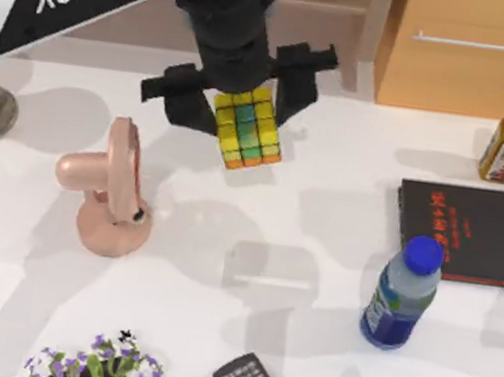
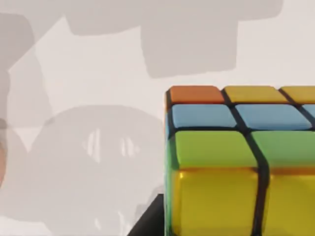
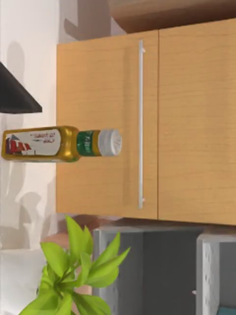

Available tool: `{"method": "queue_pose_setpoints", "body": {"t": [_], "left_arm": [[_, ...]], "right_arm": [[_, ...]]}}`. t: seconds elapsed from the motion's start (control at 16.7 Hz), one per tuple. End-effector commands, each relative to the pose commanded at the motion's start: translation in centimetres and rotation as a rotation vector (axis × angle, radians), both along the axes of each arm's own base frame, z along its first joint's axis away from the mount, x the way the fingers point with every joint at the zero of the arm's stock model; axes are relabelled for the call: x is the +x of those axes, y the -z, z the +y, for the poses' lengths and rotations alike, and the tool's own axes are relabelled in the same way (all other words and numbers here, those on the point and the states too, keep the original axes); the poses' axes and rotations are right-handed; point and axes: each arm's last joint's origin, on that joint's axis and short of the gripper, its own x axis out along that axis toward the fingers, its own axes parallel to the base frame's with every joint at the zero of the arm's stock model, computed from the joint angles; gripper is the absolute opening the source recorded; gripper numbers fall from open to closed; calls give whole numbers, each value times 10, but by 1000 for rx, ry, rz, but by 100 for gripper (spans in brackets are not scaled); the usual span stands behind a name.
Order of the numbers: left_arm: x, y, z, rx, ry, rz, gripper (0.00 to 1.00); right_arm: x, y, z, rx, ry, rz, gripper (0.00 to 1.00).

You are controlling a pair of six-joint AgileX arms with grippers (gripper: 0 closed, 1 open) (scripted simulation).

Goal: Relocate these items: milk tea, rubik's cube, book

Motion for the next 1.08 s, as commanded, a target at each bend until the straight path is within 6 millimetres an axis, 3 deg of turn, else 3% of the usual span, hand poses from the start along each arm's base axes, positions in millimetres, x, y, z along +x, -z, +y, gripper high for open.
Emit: {"method": "queue_pose_setpoints", "body": {"t": [0.3, 0.54, 0.66, 0.78, 1.08], "left_arm": [[5, -107, 85, -168, 37, -506, 0], [-11, -171, 161, -123, 45, -982, 0], [-17, -184, 193, -36, 39, -1168, 0], [-18, -184, 220, 68, 32, -1293, 0], [-14, -158, 262, 263, 29, -1386, 0]], "right_arm": [[0, 0, 0, 0, 0, 0, 100], [0, 0, 0, 0, 0, 0, 100], [0, 0, 0, 0, 0, 0, 100], [0, 0, 0, 0, 0, 0, 100], [0, 0, 0, 0, 0, 0, 100]]}}
